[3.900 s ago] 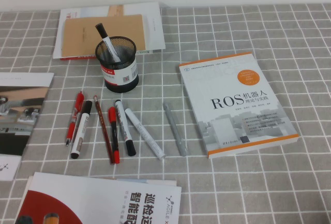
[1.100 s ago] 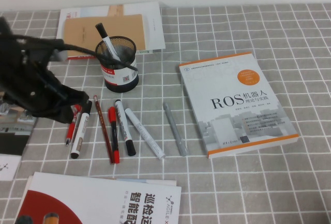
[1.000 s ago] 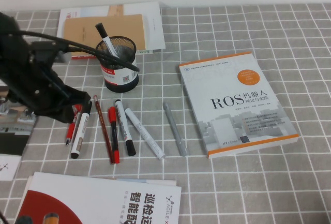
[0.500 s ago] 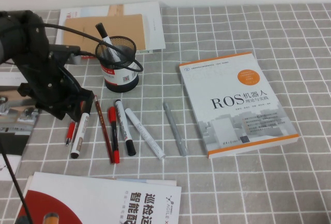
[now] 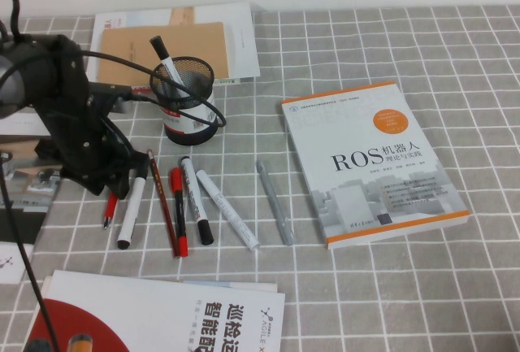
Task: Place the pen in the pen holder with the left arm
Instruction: Pick up the pen on the table
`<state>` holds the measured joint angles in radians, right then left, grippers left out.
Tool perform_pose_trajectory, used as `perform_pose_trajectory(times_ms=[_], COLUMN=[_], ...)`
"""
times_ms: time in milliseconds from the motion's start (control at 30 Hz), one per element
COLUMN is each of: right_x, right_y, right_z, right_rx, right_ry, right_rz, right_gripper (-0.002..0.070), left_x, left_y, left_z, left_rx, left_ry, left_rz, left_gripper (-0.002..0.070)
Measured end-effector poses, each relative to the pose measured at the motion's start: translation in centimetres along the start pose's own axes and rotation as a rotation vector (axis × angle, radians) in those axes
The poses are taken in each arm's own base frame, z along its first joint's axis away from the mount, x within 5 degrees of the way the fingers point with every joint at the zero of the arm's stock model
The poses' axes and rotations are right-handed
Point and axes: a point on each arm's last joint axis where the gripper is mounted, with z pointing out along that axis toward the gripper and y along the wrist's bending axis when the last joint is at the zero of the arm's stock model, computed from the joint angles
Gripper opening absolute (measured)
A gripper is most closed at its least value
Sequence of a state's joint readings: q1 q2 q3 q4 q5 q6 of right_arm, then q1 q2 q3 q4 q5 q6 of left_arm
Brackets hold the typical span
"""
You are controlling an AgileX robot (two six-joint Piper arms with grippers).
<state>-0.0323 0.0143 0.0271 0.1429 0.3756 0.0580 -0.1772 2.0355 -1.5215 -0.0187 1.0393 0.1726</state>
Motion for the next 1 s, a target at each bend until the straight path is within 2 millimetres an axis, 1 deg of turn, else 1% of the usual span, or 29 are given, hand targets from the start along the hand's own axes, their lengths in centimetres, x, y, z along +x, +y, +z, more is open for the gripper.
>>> perform_pose_trajectory(times_ms=[133,200,267,333,433,667,733,800,833,900,1000], right_x=[0.0,0.0,0.0,0.0,0.0,0.0,0.0,0.0,0.0,0.0,0.0], right_y=[0.0,0.0,0.0,0.0,0.0,0.0,0.0,0.0,0.0,0.0,0.0], right_z=[0.0,0.0,0.0,0.0,0.0,0.0,0.0,0.0,0.0,0.0,0.0], right_rx=[0.000,0.000,0.000,0.000,0.000,0.000,0.000,0.000,0.000,0.000,0.000], right_ry=[0.000,0.000,0.000,0.000,0.000,0.000,0.000,0.000,0.000,0.000,0.000], right_rz=[0.000,0.000,0.000,0.000,0.000,0.000,0.000,0.000,0.000,0.000,0.000], right_gripper=[-0.0015,-0.0015,-0.0015,-0.0015,-0.0015,-0.0015,-0.0015,-0.0015,-0.0015,-0.0015,-0.0015], left_x=[-0.1,-0.2,-0.2,-0.2,-0.3,-0.3,-0.2,0.0,0.3,0.7,2.1], left_y=[0.1,0.1,0.1,0.2,0.2,0.2,0.2,0.1,0.1,-0.2,-0.7], left_z=[0.9,0.9,1.0,1.0,1.0,1.0,0.6,-0.1,-0.9,-3.1,-7.6], left_rx=[-0.001,-0.001,-0.002,-0.013,-0.013,-0.013,-0.014,-0.015,-0.017,-0.016,-0.013], left_ry=[0.015,0.013,0.015,0.018,0.018,0.018,0.012,0.009,-0.003,-0.053,-0.201], left_rz=[0.002,0.000,0.000,0.006,0.005,0.012,0.016,0.016,0.016,0.015,0.002], left_gripper=[0.0271,0.0269,0.0248,0.0193,0.0078,0.0071,0.0071,0.0071,0.0071,0.0071,0.0071])
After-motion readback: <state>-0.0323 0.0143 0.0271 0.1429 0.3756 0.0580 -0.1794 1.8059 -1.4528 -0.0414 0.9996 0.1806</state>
